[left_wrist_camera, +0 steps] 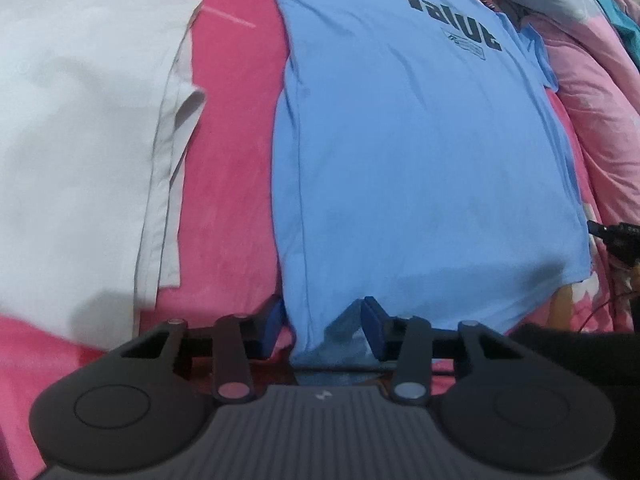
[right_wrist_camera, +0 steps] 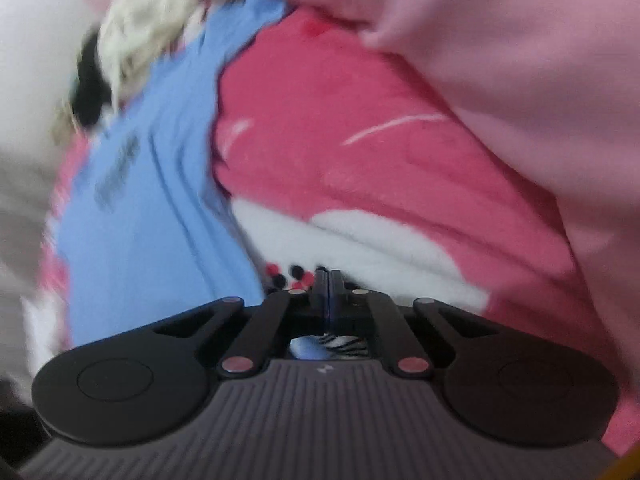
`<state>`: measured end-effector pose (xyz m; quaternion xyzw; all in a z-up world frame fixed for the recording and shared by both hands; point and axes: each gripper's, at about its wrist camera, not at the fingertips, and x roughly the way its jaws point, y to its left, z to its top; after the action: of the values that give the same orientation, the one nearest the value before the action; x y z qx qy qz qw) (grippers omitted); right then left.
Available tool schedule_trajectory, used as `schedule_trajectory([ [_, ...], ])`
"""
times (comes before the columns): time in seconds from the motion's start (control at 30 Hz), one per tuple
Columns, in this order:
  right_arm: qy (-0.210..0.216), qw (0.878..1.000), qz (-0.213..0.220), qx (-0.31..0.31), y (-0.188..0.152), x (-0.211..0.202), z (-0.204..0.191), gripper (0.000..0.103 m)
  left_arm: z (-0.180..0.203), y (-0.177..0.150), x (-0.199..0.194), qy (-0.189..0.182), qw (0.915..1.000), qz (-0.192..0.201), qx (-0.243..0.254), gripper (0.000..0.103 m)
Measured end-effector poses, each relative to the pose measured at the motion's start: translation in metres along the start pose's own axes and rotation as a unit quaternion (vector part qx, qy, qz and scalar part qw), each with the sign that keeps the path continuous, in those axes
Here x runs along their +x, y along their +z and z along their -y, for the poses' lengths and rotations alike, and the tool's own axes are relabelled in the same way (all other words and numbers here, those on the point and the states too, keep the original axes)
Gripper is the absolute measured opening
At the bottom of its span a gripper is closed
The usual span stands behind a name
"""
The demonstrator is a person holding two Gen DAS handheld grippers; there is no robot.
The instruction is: Fold clothes
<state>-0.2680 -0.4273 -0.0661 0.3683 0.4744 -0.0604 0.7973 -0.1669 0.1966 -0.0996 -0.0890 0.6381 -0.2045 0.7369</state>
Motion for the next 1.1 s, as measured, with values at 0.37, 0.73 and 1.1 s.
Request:
schedule_trajectory([
  [0.37,0.014,0.993,-0.085,-0.082,-0.042,0.017,-0.028,0.045,0.005,-0.005,0.003,-0.004,0.9996,0.002,0.029,0.057],
  [0.73,-0.043,0.988,-0.073,-0.131,-0.051,0.022,-0.049,0.005,0.005,-0.017,-0.002,0.019,0.9980,0.055,-0.023,0.004],
  [1.1,-0.009,0.992,-0.112,-0.063,-0.049,-0.005,-0.062,0.004,-0.020,-0.011,-0.060,-0.028,0.9973,0.026,-0.063,0.003],
])
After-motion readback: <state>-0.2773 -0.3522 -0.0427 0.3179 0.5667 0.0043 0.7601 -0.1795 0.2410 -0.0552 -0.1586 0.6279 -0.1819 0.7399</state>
